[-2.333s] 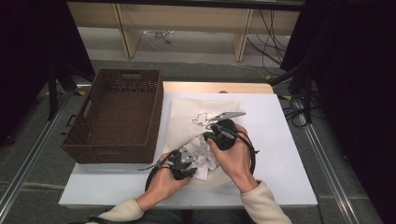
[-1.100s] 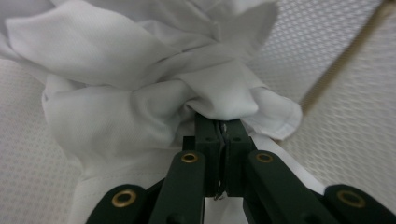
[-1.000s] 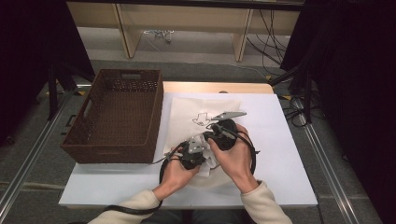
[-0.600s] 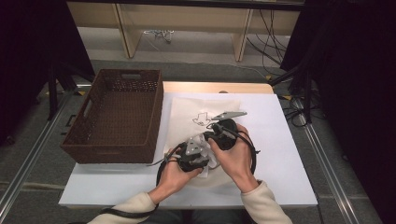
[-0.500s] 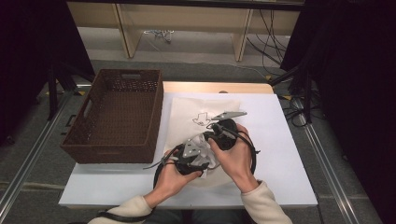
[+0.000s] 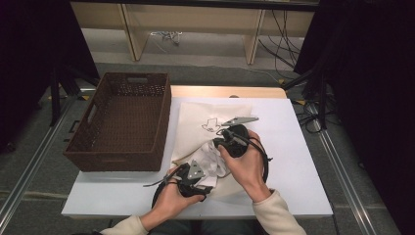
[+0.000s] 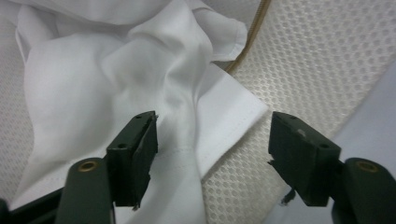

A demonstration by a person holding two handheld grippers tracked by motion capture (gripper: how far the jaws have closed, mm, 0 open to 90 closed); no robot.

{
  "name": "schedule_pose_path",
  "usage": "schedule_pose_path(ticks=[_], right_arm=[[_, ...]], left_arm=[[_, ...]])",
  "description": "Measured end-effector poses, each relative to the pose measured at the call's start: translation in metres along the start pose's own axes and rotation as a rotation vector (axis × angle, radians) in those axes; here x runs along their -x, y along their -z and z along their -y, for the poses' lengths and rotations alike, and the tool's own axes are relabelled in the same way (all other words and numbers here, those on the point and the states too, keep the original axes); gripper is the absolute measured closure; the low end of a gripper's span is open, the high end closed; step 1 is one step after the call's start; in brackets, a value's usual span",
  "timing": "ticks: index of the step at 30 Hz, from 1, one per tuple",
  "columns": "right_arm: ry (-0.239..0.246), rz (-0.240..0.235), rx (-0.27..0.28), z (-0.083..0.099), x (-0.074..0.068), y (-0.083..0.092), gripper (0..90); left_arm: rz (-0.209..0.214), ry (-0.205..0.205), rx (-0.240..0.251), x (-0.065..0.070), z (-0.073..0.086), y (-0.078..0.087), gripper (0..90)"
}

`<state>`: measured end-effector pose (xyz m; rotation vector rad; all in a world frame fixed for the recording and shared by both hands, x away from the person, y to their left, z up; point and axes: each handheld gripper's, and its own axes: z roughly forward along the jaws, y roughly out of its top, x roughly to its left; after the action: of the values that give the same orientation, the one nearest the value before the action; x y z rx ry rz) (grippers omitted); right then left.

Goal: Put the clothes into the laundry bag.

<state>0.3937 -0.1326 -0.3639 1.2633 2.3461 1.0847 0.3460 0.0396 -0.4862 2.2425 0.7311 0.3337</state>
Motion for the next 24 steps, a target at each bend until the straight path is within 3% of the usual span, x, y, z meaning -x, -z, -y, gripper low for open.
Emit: schedule_pose_path(ticks=[2,9,10,14,16,17,20,24], right_arm=[[-0.014,-0.004,-0.008,0.0004,-0.0009,0.0006,88.3],[0.004,0.001,0.004,0.0001,-0.0002,-0.0002,88.3],[-0.020,0.005,0.007,0.0008,-0.0025,-0.0008,88.3],[-0.027,0.002,0.006,0.0008,-0.0026,-0.0011,88.3],[-0.005,0.004,0.014,0.0008,-0.0015,-0.0018,88.3],[-0.028,0.002,0.005,0.0008,-0.0027,-0.0010,88.3],[-0.027,0.002,-0.007,0.0006,-0.0020,-0.0002,88.3],[-0.006,0.000,-0.001,0.0004,-0.0002,-0.0022,88.4]], left_arm=[[-0.012,-0.011,-0.010,-0.0015,-0.0006,-0.0022,38.4],[-0.033,-0.044,-0.031,-0.0017,-0.0033,-0.0063,49.8],[-0.034,-0.048,-0.033,-0.0020,-0.0037,-0.0063,51.2],[-0.033,-0.034,-0.037,-0.0057,-0.0050,-0.0068,58.9],[-0.039,-0.038,-0.041,-0.0068,-0.0060,-0.0070,62.0],[-0.038,-0.038,-0.040,-0.0071,-0.0065,-0.0073,63.4],[-0.033,-0.042,-0.037,-0.0094,-0.0066,-0.0070,68.0],[-0.025,-0.028,-0.029,-0.0104,-0.0069,-0.0062,76.5]])
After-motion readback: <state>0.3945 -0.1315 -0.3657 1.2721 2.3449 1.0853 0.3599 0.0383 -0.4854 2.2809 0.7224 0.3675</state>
